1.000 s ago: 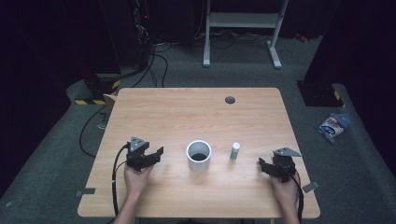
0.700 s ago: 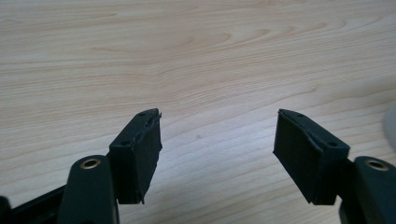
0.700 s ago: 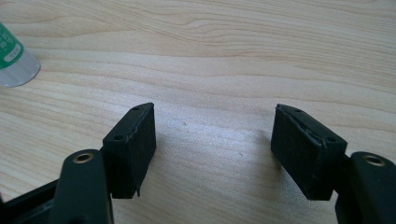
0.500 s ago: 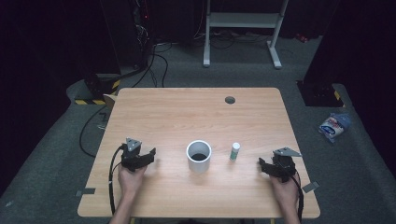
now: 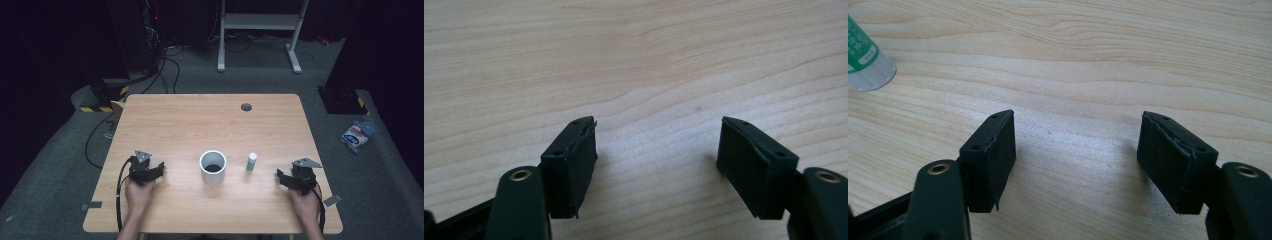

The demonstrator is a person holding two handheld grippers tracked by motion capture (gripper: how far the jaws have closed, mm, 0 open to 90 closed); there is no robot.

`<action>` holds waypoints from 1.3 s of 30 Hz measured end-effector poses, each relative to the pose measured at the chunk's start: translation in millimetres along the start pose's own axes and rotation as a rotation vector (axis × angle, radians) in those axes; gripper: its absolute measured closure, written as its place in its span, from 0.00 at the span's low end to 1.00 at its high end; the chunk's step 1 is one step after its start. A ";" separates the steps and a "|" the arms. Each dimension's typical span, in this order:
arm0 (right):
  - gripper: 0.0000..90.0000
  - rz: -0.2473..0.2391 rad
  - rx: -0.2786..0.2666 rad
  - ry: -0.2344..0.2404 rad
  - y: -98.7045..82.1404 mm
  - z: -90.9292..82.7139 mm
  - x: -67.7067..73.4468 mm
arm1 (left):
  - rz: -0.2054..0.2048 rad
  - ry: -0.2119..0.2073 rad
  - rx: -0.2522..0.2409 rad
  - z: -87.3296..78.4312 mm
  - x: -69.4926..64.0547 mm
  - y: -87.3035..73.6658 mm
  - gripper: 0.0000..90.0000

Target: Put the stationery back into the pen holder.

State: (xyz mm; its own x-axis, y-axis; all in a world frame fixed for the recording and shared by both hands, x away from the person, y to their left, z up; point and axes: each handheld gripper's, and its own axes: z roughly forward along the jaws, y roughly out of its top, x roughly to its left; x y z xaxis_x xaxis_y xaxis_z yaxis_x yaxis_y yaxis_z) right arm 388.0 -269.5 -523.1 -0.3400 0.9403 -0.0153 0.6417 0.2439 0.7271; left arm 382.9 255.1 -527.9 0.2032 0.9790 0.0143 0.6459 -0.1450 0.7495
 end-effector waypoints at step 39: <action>0.51 -0.085 -0.038 0.243 -0.7 -18.8 54.9 | 0.005 -0.012 0.007 -1.1 0.2 -1.2 0.31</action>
State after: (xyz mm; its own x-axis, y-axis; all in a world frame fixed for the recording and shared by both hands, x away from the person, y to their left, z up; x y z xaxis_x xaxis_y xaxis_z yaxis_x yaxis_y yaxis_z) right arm 356.0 -222.5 -511.5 -0.5495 0.8312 0.0844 0.5791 0.3061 0.7556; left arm 381.3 255.6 -528.0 0.2147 0.9766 0.0100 0.6498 -0.1505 0.7450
